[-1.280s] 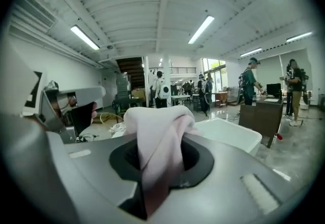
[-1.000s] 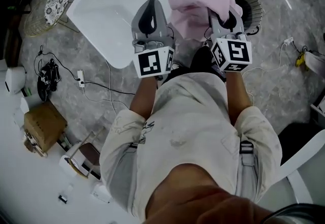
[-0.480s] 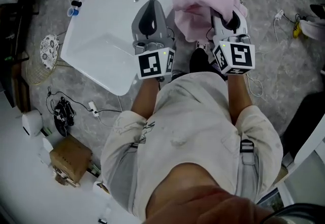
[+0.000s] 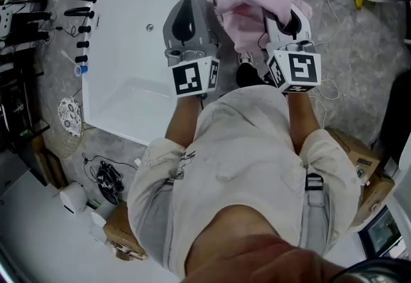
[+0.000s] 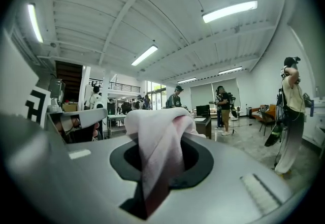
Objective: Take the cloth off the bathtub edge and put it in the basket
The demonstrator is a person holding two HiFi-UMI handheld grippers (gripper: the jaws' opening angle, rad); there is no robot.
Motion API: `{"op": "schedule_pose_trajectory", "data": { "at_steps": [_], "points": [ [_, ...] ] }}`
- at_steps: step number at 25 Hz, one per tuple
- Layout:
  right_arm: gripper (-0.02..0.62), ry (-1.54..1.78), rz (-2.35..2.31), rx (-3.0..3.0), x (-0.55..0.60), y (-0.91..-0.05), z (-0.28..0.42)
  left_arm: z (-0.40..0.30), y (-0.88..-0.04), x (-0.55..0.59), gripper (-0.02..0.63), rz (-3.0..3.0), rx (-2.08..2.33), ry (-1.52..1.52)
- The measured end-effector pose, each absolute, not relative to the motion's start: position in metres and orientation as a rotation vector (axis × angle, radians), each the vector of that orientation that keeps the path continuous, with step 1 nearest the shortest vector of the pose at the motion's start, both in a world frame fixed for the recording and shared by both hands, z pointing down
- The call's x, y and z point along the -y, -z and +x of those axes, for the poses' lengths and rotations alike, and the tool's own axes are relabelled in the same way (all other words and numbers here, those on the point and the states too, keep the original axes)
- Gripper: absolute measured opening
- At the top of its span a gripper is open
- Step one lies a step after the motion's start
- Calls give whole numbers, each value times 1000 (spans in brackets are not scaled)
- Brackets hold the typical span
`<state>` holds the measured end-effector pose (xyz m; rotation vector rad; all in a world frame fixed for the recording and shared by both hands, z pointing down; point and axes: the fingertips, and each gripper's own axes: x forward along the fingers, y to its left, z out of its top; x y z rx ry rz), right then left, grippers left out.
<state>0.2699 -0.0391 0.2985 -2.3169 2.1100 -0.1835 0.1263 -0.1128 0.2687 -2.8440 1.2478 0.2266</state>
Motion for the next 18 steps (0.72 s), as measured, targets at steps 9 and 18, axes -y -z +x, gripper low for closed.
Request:
{"op": "schedule_pose_trajectory", "data": {
  "at_steps": [9,18],
  "points": [
    [78,173,-2394,-2016,58,-299,359,225,-269,154,2,-2888,-1116,-237],
    [78,249,-2441,-1970,91,-320,386,260,-283,198,2,-2931,-1055,-200]
  ]
}}
